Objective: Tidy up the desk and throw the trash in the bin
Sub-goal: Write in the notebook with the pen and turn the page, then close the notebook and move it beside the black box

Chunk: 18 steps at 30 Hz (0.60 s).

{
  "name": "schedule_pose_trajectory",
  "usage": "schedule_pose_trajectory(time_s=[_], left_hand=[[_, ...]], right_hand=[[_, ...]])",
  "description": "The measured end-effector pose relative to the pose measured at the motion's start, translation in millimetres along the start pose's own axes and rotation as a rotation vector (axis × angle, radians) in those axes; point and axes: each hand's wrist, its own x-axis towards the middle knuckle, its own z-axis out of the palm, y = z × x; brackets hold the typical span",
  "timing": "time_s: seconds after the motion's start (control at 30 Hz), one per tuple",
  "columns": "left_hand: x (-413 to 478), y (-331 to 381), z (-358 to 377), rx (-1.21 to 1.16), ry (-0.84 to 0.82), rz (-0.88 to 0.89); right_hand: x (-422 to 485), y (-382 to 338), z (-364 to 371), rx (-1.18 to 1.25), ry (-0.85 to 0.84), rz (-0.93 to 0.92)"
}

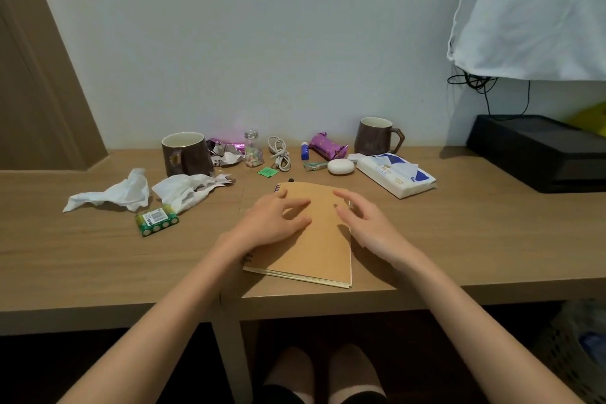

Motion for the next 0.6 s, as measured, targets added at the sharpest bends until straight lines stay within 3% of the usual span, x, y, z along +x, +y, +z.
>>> schedule_pose_trajectory(time_s=[0.17, 0.27, 0.5, 0.6], left_hand=[[9.2, -9.7, -4.8, -0.350, 0.075, -0.044], [17.1, -7.8, -9.4, -0.440, 0.115, -0.112], [28.7, 1.4, -10.9, -0.651, 0.179, -0.264], [28.2, 4.0, -10.3, -0.788, 0.246, -0.271]], right_hand=[[-2.6, -15.9, 17.7, -0.375, -0.140, 0.085], [-5.3, -20.1, 20.7, -0.483, -0.148, 0.084], [-4.5, -11.9, 16.0, -0.418, -0.091, 0.023], [-3.5, -4.2, 11.6, -0.188, 0.021, 0.029]])
